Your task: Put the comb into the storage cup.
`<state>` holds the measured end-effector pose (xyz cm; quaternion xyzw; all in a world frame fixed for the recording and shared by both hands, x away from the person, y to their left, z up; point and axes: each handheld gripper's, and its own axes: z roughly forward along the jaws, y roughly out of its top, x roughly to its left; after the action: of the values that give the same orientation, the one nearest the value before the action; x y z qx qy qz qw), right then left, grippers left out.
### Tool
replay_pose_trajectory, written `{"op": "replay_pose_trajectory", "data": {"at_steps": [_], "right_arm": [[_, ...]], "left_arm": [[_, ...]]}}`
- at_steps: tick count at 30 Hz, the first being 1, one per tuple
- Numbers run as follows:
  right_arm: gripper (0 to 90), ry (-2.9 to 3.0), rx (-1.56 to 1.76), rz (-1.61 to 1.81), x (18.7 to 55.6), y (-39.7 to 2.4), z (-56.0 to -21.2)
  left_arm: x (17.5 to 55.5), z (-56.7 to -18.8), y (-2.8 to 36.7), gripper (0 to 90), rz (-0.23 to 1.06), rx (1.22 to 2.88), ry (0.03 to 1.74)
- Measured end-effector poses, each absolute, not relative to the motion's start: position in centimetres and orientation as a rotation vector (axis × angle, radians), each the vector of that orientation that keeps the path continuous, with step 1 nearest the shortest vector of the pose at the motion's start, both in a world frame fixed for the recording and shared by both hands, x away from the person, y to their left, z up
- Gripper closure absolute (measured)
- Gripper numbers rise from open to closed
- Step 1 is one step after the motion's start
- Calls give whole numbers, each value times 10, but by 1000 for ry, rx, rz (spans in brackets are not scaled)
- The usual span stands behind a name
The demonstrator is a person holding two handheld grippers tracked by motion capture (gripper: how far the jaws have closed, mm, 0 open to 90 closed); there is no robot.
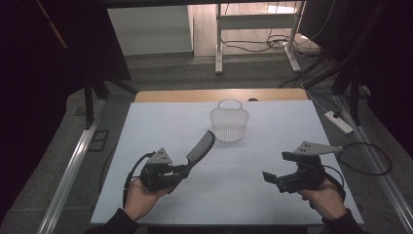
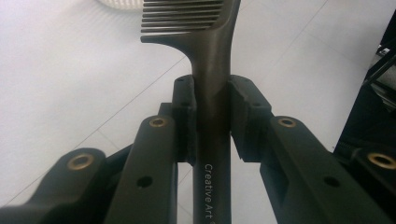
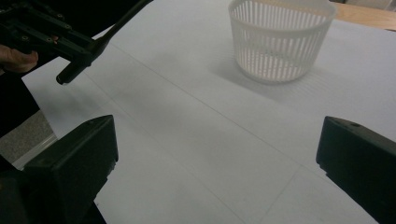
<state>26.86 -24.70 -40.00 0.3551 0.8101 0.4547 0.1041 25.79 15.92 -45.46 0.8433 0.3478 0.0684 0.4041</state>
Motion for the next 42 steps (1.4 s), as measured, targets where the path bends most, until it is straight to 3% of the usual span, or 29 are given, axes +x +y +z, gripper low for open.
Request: {"op": "replay_pose_trajectory", "data": {"at_steps": [42], "right_arm": [[0,2538,1125,1400,315,-178,-399]], "left_arm": [[259,-451,123,729,197,2087,824]]}}
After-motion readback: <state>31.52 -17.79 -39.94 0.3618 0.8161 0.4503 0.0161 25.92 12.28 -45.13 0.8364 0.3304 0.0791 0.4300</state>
